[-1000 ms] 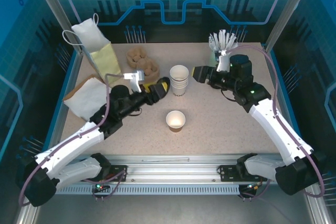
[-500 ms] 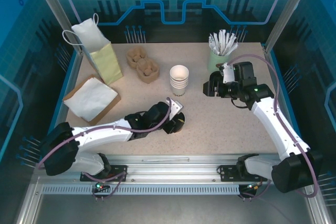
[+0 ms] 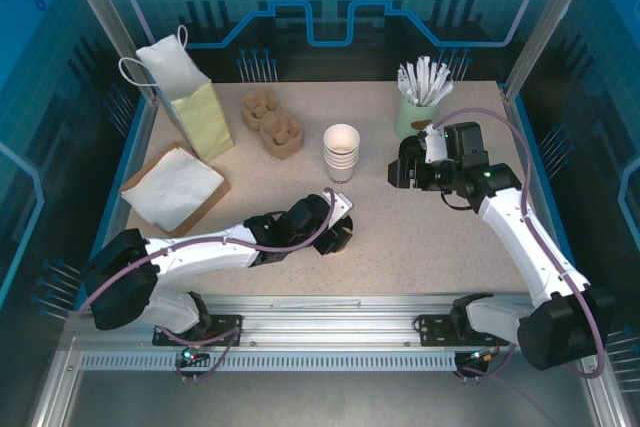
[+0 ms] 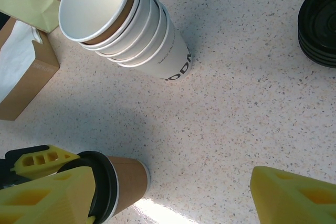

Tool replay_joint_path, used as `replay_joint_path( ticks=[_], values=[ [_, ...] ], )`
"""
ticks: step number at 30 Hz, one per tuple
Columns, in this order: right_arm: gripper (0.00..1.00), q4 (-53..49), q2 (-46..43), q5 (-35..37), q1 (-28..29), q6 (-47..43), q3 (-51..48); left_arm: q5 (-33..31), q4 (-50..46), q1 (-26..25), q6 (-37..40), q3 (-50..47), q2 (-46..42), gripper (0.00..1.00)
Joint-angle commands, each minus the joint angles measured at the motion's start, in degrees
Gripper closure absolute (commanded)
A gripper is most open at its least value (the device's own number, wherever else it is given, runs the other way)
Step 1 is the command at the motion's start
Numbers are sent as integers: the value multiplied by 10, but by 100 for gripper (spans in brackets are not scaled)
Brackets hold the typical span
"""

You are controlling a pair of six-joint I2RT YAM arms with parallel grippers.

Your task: Pack the takeout coffee

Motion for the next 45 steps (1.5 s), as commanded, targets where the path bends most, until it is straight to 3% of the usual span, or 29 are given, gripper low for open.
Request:
replay_joint_path(
  ticks=[1, 18, 45],
  values=[
    [21, -4, -9, -15, -8, -3, -4, -10, -18, -6, -9, 15, 2, 34],
    [22, -1, -9, -25, -8, 4, -6, 5, -1, -6, -53, 8, 0, 29],
    [22, 3, -1, -34, -4, 14, -10, -12, -18, -15, -75, 19, 0, 29]
  ],
)
